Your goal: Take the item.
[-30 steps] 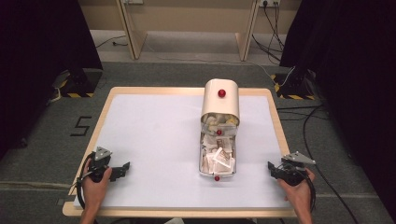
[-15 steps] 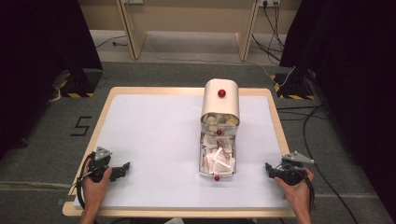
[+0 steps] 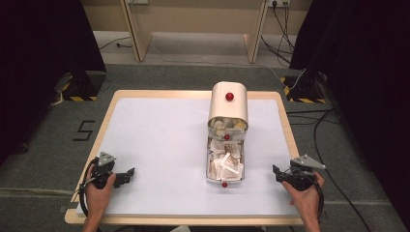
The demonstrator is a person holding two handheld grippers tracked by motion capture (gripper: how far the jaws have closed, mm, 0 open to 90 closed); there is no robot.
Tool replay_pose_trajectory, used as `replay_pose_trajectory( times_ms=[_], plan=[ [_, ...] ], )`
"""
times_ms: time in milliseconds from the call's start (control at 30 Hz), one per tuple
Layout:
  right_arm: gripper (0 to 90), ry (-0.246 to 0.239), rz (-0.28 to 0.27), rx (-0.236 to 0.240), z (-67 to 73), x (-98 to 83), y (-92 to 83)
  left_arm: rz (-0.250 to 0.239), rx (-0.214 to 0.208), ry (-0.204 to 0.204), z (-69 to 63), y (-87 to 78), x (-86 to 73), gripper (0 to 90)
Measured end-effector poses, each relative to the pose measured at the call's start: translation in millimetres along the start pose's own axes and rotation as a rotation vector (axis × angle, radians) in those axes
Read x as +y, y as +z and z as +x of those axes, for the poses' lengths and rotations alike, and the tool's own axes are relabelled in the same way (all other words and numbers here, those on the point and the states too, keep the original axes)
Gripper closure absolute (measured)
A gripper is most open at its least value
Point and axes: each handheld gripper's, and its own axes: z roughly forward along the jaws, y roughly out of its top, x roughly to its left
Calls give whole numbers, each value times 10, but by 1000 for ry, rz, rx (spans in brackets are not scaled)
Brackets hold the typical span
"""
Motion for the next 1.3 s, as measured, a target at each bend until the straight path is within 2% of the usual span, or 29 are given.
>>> replay_pose_trajectory(
  times_ms=[267,1033,1300],
  plan=[
    [275,0,-35,17,66,85,-68,0,0,-1,0,0,0,90],
    [308,-63,-78,96,363,257,-213,0,0,0,0,0,0,90],
    [310,-82,-115,122,470,329,-313,0,0,0,0,0,0,90]
  ],
)
